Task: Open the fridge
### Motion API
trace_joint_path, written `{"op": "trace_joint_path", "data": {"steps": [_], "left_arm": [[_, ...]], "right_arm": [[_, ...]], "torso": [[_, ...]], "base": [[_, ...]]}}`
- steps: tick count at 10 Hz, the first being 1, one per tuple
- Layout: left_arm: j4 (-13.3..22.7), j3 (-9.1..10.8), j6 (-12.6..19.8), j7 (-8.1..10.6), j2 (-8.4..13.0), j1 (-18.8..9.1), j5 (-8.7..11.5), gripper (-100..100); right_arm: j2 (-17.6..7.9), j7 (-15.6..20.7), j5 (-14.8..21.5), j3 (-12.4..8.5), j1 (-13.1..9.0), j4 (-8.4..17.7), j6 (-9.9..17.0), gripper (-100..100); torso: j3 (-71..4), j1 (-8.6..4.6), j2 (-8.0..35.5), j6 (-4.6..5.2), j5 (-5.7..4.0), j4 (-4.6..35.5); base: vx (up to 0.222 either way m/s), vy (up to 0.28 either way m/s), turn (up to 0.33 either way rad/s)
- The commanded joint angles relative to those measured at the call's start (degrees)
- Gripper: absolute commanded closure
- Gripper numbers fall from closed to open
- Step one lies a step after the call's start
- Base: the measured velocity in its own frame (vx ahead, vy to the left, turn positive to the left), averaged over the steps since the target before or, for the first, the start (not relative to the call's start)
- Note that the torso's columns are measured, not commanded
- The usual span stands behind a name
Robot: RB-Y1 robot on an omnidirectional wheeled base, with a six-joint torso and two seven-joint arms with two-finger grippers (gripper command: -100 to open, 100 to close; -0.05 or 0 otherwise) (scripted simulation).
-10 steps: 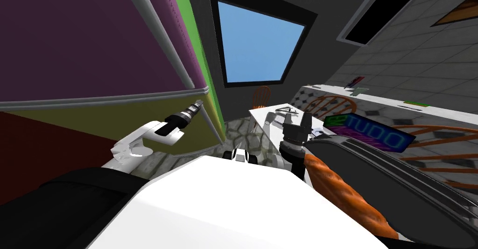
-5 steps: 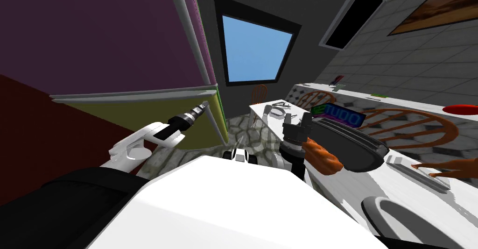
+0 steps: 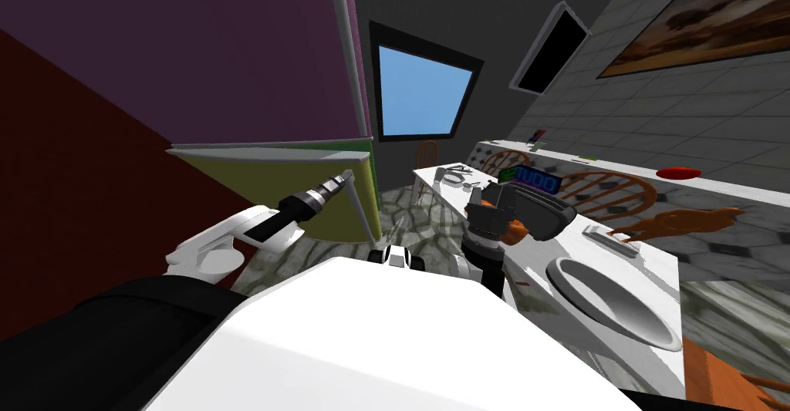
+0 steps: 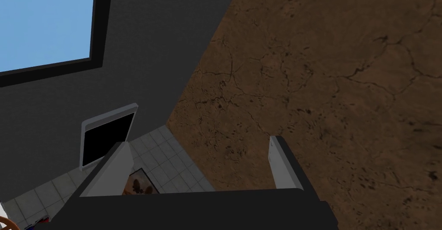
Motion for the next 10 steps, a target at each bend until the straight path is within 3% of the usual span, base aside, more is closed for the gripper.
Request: {"op": "trace_joint_path", "data": {"steps": [1, 10], "left_arm": [[-0.1, -0.75, -2.4, 0.38, 1.8, 0.1, 0.5, 100], [-0.4, -3.01, -9.6, 1.54, 7.1, 0.4, 2.1, 100]], "right_arm": [[0.0, 0.0, 0.0, 0.0, 0.0, 0.0, 0.0, 0], [0.0, 0.0, 0.0, 0.0, 0.0, 0.0, 0.0, 0]], "torso": [[0.0, 0.16, 0.0, 0.13, 0.04, -0.1], [0.4, 0.56, 0.6, 0.01, 0.29, 0.0]], "base": [[-0.253, 0.148, -0.137], [-0.271, 0.149, -0.092]]}}
